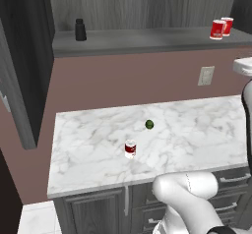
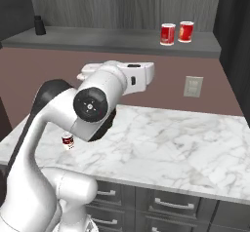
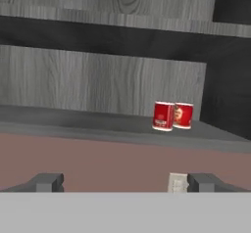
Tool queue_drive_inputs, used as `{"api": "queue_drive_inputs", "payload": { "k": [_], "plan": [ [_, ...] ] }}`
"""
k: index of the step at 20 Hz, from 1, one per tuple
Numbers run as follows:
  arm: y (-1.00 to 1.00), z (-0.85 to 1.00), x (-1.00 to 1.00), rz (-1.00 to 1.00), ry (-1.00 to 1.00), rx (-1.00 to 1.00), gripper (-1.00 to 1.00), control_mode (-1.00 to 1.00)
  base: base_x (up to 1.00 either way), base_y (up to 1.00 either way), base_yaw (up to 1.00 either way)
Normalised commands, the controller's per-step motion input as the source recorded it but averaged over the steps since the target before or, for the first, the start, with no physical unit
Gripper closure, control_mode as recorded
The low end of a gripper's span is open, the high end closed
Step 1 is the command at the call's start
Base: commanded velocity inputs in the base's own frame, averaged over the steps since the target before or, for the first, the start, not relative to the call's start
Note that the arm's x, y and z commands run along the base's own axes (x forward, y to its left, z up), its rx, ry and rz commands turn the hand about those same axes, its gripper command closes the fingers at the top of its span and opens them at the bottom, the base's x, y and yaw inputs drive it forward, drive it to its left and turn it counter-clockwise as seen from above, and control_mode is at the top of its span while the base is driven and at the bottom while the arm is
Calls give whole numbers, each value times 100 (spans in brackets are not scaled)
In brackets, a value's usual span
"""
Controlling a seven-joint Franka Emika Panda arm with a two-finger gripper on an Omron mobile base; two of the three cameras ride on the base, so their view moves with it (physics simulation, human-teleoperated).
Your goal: Pick the cans from the counter and place them in their designated side in the cabinet.
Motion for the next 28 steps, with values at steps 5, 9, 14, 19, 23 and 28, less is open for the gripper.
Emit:
{"api": "queue_drive_inputs", "payload": {
  "k": [5,9,14,19,23,28],
  "plan": [
    [28,-27,-56,0,3,-2,-100,-100,0,0,0],
    [30,-29,-44,0,7,-1,-100,-100,0,0,0],
    [32,-25,-30,3,12,0,-100,-100,0,0,0],
    [22,-17,-19,7,18,0,-100,-100,0,0,0],
    [16,-15,-14,9,25,0,-100,-100,0,0,0],
    [23,-22,-11,8,22,0,-100,-100,0,0,0]
  ]
}}
